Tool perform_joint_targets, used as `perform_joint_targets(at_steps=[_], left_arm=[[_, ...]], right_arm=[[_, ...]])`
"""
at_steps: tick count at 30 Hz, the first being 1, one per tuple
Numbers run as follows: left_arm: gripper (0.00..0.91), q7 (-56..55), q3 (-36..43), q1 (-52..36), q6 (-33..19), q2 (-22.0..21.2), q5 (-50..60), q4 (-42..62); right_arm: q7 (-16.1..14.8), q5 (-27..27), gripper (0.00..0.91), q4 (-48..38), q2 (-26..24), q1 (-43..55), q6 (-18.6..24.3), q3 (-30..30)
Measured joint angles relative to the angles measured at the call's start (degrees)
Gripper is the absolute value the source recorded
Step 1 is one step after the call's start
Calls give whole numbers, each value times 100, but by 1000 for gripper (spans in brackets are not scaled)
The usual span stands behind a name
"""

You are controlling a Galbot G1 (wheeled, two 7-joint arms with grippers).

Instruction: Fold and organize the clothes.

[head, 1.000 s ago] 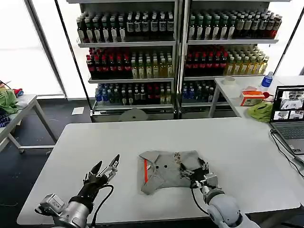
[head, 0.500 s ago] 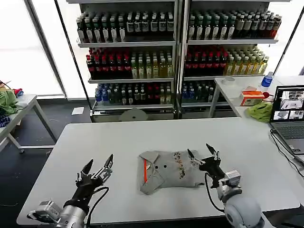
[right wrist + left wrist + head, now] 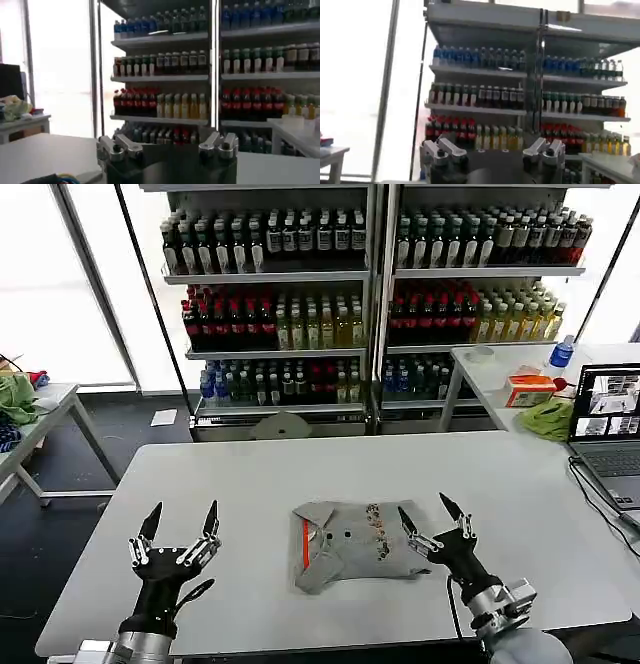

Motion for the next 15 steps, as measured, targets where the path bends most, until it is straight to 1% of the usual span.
perform_joint_targets(at_steps=[8, 15], left_arm=[[907, 279, -43, 193, -362, -126, 477, 6], [907, 403, -96, 313, -542, -215, 633, 7]], right_arm=[[-124, -292, 907, 30, 134, -265, 273, 20], [-170, -387, 907, 64, 170, -419, 401, 85]])
